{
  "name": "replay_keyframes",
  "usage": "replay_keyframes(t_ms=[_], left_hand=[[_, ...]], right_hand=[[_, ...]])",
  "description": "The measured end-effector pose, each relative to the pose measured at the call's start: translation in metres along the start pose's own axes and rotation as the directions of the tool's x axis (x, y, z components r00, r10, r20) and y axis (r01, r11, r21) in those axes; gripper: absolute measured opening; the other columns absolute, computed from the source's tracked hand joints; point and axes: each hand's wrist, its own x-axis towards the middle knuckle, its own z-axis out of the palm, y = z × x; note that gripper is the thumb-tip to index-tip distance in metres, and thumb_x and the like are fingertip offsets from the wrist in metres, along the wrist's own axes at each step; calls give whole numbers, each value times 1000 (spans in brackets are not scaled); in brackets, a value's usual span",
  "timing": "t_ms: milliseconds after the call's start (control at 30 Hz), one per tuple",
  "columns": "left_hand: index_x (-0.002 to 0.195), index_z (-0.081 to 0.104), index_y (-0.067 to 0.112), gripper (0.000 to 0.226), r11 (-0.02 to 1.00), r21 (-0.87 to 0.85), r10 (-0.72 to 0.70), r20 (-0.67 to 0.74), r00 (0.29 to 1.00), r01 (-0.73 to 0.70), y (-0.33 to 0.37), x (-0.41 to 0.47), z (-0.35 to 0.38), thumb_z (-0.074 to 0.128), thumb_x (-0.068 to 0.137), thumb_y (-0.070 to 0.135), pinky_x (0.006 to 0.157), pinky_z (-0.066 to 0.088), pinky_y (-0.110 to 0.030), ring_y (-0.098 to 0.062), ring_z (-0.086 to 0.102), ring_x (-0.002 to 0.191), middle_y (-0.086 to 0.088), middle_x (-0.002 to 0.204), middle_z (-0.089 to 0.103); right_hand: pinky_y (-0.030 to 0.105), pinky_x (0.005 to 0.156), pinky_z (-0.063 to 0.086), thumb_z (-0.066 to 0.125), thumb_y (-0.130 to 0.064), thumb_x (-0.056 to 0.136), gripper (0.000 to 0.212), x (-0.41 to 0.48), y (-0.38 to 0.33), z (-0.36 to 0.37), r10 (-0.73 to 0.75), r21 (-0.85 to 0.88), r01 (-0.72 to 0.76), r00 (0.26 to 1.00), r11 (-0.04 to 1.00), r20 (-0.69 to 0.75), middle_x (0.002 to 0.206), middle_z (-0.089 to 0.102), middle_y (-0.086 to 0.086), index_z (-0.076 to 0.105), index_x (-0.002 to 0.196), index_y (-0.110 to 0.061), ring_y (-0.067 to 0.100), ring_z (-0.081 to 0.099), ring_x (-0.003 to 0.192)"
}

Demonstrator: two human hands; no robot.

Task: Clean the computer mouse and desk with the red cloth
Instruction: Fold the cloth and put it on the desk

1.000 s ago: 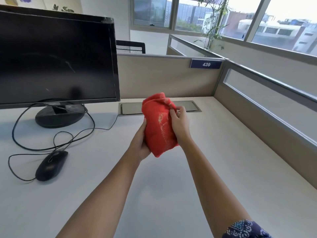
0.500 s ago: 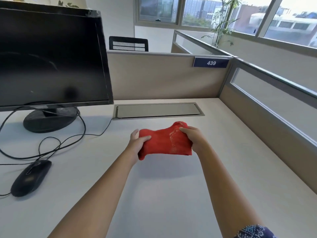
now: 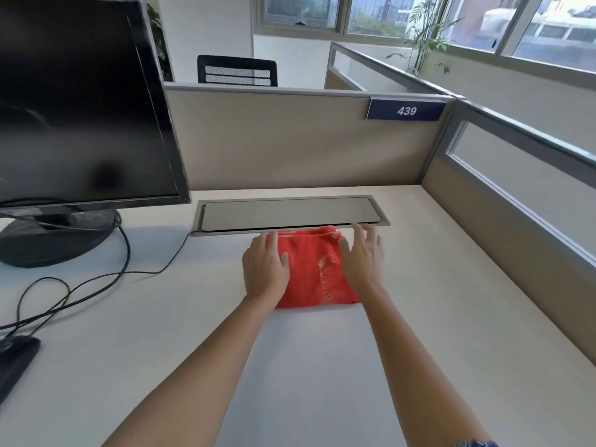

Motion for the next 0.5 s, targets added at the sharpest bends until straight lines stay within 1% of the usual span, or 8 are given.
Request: replay_keyframes(t_ms=[67, 133, 233, 333, 500], left_hand=[[142, 34, 12, 48, 997, 54, 62, 19, 998, -63, 4, 9, 14, 39, 98, 30, 115, 15, -36, -23, 26, 140, -9, 151, 32], [142, 34, 13, 47, 990, 96, 94, 64, 994, -100, 5, 15, 28, 34, 99, 31, 117, 10, -37, -22, 22, 142, -8, 152, 30], [146, 26, 15, 51, 977, 179, 85, 157, 984, -113, -4, 17, 47, 27, 100, 36, 117, 3, -39, -21, 15, 144, -8, 156, 23], [149, 16, 18, 54, 976, 196, 48, 215, 976, -91, -16, 18, 60, 22, 100, 41, 117, -1, -40, -20, 7, 146, -5, 158, 13], [150, 10, 20, 56, 976, 199, 45, 207, 977, -87, -20, 27, 67, 20, 99, 42, 117, -2, -39, -19, 4, 146, -3, 159, 8]], right_hand=[[39, 110, 27, 38, -33, 99, 44, 2, -7, 15, -72, -13, 73, 997, 997, 33, 149, 34, 6, 39, 140, -16, 24, 31, 138], [38, 116, 18, 34, -33, 100, 48, 2, -10, 30, -119, -45, 124, 987, 991, 112, 156, 25, 4, 33, 145, -18, 20, 20, 145], [36, 121, 6, 27, -39, 101, 52, 2, -3, 52, -151, -142, 184, 964, 973, 220, 161, 13, 0, 20, 150, -23, 17, 7, 149], [37, 122, 1, 23, -41, 101, 53, 2, 7, 67, -163, -220, 226, 948, 949, 274, 161, 8, 2, 17, 150, -23, 17, 2, 149], [39, 122, -1, 21, -42, 100, 54, 12, 10, 77, -151, -233, 224, 944, 946, 293, 161, 6, 1, 15, 150, -24, 17, 0, 149]])
